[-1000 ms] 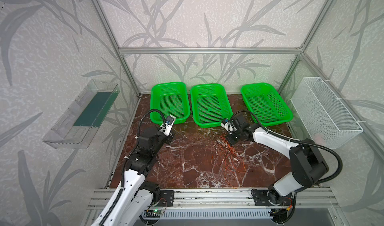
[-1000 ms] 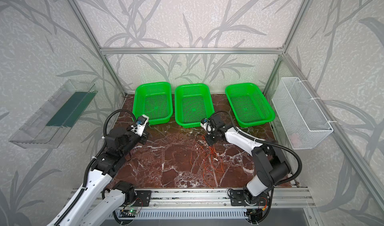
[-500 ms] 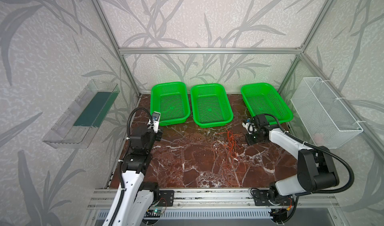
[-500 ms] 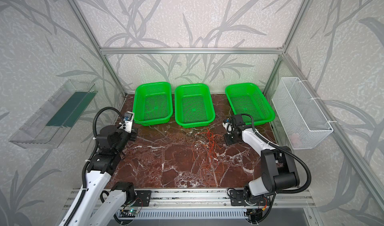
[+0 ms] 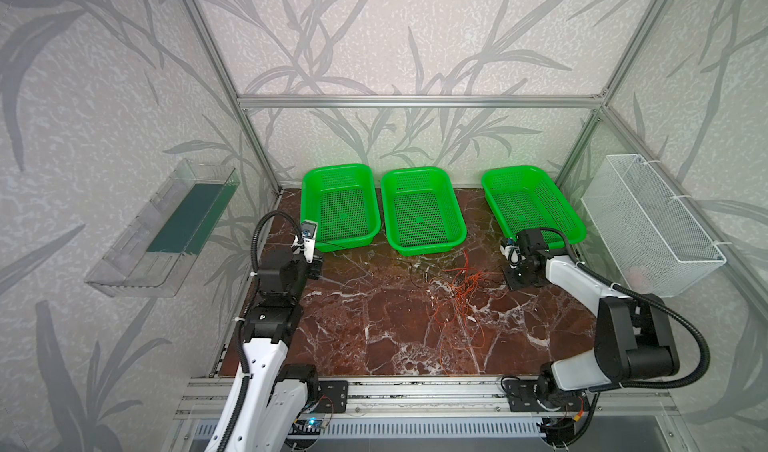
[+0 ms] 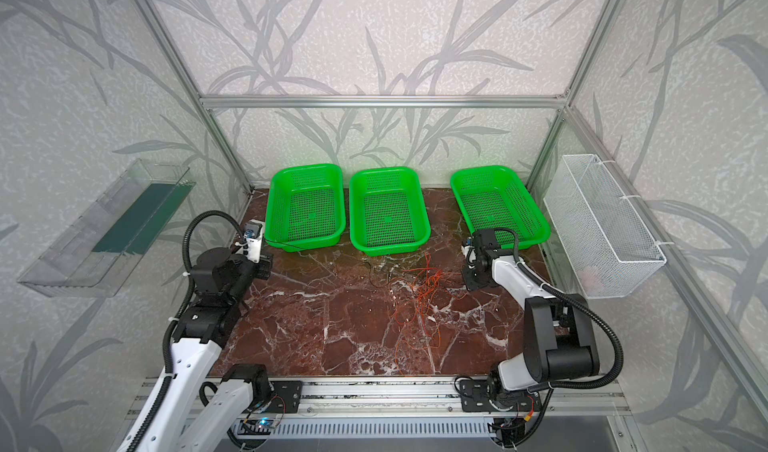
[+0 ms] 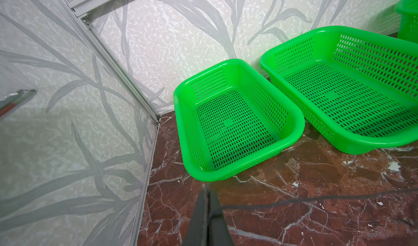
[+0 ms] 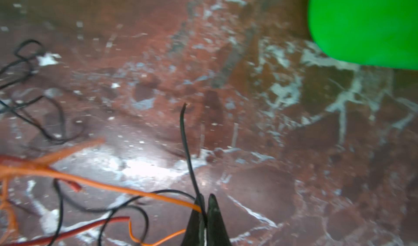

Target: Untangle the cables

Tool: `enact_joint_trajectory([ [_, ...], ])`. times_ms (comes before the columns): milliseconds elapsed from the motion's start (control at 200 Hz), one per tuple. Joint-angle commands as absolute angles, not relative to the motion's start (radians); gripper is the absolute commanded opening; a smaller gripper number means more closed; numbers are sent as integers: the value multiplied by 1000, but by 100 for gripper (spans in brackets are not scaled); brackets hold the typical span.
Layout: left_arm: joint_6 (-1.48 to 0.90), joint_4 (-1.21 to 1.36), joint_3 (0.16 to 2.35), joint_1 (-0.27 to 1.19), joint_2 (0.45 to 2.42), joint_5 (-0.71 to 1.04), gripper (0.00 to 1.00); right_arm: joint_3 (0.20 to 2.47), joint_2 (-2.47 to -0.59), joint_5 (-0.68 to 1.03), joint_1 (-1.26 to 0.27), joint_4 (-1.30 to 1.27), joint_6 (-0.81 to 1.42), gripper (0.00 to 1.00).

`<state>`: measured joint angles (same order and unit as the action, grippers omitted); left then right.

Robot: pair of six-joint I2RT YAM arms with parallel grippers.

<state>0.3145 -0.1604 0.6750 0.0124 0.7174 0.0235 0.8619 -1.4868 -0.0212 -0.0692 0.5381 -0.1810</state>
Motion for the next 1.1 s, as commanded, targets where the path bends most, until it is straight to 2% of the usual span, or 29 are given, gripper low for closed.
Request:
enact_joint_trajectory([
  [0, 317, -133, 717, -4, 729, -2, 0, 860, -1487, -82, -40, 558, -194, 0],
  [140, 300, -112, 724, -6, 741, 72, 0, 864, -1475, -63, -35, 560, -192, 0],
  [185, 284, -103, 726, -5, 744, 106, 0, 864, -1459, -51, -37, 561, -196, 3],
  [270, 282, -109, 733, 4, 745, 242, 0, 852, -1381, 2, -68, 550, -197, 17],
  [380, 228, -93, 740, 45, 755, 439, 0, 816, -1267, 102, -130, 491, -195, 41],
  [530, 244, -113, 763, 182, 775, 432, 0, 802, -1171, 190, -246, 424, -207, 53],
  [715, 246, -111, 771, 265, 775, 395, 0, 817, -1157, 294, -450, 287, -181, 57],
  [890, 247, -110, 790, 308, 777, 382, 0, 904, -1295, 350, -633, 141, -179, 60],
  [1094, 261, -123, 822, 358, 778, 366, 0, 1027, -1476, 419, -695, 77, -203, 59],
])
